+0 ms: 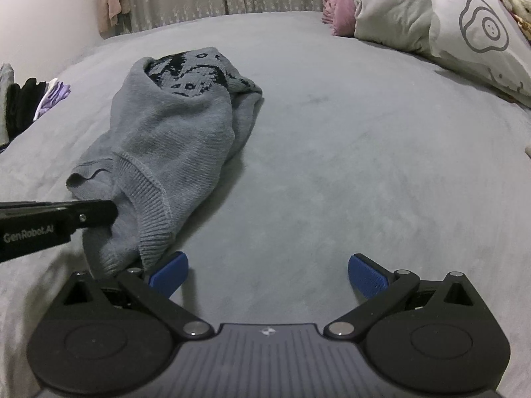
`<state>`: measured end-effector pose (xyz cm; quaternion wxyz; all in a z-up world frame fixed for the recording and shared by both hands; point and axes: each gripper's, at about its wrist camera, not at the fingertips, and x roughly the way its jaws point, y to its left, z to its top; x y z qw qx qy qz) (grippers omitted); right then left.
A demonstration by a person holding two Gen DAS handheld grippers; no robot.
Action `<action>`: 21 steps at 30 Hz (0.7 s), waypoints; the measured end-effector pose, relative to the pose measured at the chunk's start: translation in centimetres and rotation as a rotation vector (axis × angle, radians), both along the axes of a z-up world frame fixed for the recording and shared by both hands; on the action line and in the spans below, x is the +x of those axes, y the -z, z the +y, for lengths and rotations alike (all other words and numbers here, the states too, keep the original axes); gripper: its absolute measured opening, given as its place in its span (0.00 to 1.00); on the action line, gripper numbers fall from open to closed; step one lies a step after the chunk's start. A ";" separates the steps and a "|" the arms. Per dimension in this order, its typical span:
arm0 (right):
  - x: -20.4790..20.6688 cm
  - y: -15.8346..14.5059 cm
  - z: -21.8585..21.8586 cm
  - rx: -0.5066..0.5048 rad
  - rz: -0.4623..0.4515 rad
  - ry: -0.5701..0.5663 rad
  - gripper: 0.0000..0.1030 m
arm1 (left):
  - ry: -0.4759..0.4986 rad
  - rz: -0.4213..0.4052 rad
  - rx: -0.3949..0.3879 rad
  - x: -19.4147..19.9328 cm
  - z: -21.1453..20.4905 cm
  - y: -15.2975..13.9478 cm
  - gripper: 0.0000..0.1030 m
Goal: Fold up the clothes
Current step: 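Grasp the ribbed hem of the grey sweater with the left gripper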
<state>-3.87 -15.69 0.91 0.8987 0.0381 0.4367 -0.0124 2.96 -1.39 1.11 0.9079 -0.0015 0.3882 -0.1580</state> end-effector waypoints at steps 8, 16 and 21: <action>-1.0 0.5 0.9 -0.052 -0.021 -0.034 1.00 | -0.037 -0.041 0.051 -1.2 1.6 -1.1 0.04; -1.8 0.8 1.1 -0.081 -0.052 -0.038 1.00 | -0.076 -0.064 0.080 -1.9 3.7 -1.6 0.04; -1.9 0.9 1.4 -0.097 -0.067 -0.021 1.00 | -0.100 -0.079 0.092 -2.3 5.1 -1.8 0.03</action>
